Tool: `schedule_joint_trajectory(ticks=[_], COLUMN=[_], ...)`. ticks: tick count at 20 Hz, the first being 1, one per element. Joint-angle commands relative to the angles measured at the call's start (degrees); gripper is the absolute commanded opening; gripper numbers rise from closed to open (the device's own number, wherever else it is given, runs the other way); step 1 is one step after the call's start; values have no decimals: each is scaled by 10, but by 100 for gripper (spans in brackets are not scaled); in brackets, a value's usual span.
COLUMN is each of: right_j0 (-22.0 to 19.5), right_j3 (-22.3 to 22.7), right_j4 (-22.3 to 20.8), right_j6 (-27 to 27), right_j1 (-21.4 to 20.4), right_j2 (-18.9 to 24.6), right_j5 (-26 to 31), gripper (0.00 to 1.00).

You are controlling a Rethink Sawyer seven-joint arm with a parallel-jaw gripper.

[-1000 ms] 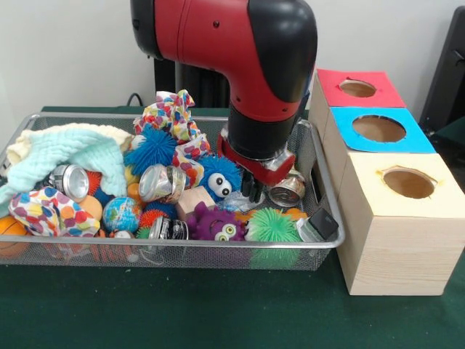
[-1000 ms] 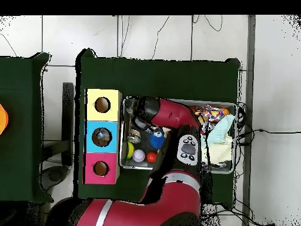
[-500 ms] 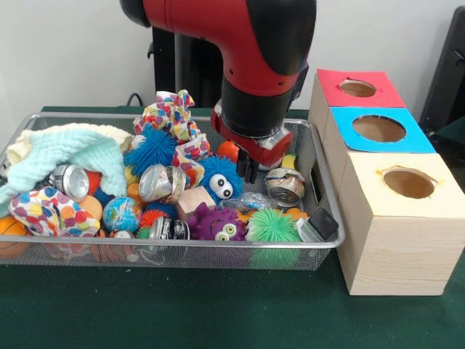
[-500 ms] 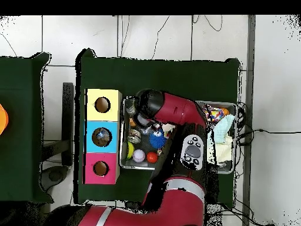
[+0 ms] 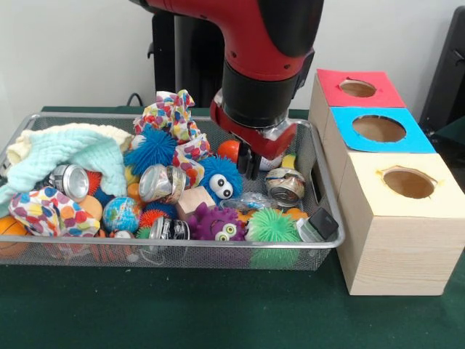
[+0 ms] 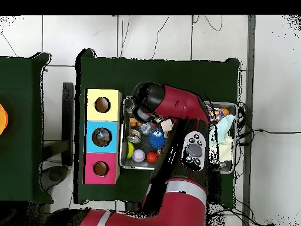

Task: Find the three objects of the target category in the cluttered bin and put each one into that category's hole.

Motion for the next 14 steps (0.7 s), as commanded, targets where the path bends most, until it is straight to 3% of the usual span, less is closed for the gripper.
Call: schedule_joint_trajectory(ticks=[1,5,6,14], right_j0=[0,3,4,24], right_j3=[-15,-15,-14,-24], right_j4=[-21,-15,-13,12], right_j6=[68,88,92,163], right_j1=[47,59,60,80], right_j2=[19,15,14,-4], right_j5=[-16,-26,-27,-24], gripper=[0,0,100,100])
